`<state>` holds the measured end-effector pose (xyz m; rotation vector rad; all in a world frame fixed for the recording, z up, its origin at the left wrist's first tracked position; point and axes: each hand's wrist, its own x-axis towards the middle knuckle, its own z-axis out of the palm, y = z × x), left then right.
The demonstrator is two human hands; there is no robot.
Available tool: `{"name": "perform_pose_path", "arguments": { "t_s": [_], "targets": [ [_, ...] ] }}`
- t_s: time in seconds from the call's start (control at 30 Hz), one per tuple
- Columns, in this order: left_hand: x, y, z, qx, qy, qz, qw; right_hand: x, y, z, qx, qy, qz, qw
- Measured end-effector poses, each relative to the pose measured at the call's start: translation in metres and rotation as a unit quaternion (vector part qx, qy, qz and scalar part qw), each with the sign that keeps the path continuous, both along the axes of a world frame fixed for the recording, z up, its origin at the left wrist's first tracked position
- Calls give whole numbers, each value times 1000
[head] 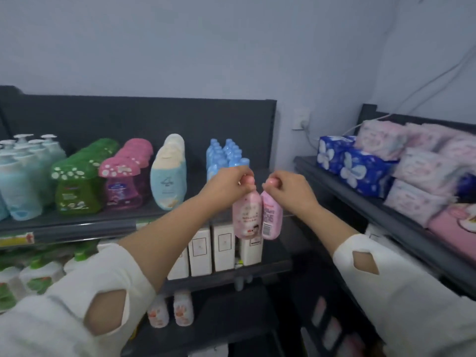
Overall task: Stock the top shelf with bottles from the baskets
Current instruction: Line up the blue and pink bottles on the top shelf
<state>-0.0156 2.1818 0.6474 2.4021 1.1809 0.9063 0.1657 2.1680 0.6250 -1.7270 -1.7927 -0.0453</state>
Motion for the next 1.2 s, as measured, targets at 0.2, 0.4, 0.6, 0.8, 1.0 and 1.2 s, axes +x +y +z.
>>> {"name": "perform_pose_path", "arguments": {
  "t_s": [0.2, 0.4, 0.6, 0.8, 1.0, 1.2],
  "targets": [
    [60, 71, 28, 25, 10, -39, 999, 52, 49, 20, 36, 51, -49, 997],
    [93, 146, 50, 36, 19, -45, 998, 80, 107, 34, 20, 44, -80, 996],
    [106, 198, 61, 44, 35, -10, 998, 99, 169, 30, -10, 59, -61, 996],
    [109, 246, 62, 30, -5, 27, 999, 106, 248, 18, -31, 62, 6, 998],
    [111, 290, 65, 44, -23, 99, 994, 106, 314, 17, -45, 44, 87, 994],
    [114, 323, 64, 48, 0, 147, 988, 101, 361, 10, -52, 51, 91, 993]
  ]
}}
